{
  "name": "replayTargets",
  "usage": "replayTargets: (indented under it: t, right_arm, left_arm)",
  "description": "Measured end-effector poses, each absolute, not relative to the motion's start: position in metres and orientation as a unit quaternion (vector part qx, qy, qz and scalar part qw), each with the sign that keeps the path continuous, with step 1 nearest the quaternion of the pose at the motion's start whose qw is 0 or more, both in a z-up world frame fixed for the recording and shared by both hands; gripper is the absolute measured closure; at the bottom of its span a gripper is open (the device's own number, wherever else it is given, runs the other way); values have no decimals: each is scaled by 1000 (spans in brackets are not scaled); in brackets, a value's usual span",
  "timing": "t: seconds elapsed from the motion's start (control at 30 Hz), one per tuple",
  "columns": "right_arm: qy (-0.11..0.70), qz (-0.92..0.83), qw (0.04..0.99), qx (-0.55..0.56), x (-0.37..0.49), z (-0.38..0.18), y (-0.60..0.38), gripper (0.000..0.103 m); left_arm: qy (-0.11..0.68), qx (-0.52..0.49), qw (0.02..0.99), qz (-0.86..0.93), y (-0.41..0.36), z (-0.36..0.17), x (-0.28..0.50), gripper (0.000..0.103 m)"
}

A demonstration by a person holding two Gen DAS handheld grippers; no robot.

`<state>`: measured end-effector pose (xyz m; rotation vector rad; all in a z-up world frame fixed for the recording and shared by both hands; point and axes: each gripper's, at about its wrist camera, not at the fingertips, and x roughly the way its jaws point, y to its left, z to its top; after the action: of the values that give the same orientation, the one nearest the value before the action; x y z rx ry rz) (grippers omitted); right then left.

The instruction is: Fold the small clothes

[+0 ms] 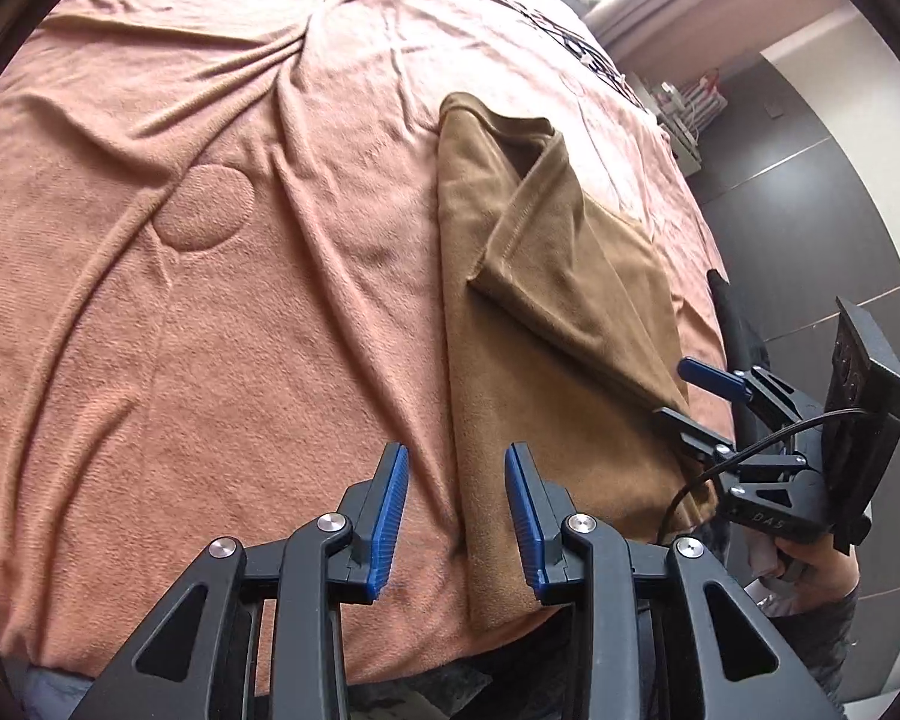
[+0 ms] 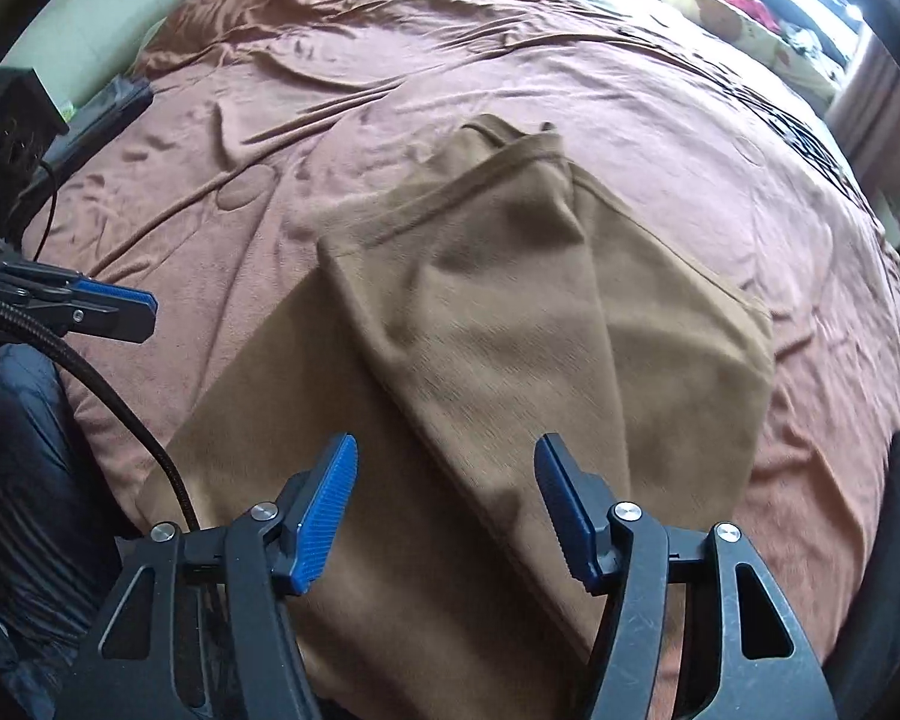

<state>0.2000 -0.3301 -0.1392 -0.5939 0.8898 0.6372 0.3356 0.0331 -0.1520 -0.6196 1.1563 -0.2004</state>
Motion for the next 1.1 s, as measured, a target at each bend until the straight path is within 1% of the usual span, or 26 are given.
replayTargets:
  t: [0.07, 0.17, 0.23, 0.33, 0.37, 0.4, 0.83, 1.1]
  right_arm:
    - [422, 301, 806, -287, 208, -145, -317, 48]
    - [431, 298, 797, -299, 221, -155, -305, 50]
    - [440, 289, 795, -301, 231, -165, -299, 56]
    - [442, 282, 797, -299, 241, -172, -295, 70]
    - [440, 283, 800, -295, 242, -171, -296, 83]
    - [438, 283, 802, -289, 244, -168, -297, 91]
    - [423, 269, 854, -139, 280, -121, -369, 93]
    - [425, 247, 869, -53, 308, -114, -422, 94]
  left_arm:
    - [534, -291, 788, -91, 40, -151, 335, 67]
    - [532, -297, 788, -88, 44, -151, 337, 67]
    - [531, -299, 788, -84, 49, -151, 337, 67]
    - [529, -304, 788, -77, 55, -151, 338, 67]
    - [529, -305, 788, -75, 57, -151, 337, 67]
    - [529, -305, 788, -73, 59, -151, 338, 67]
    - [536, -299, 787, -68, 54, -152, 358, 67]
    - [545, -285, 785, -70, 39, -153, 374, 67]
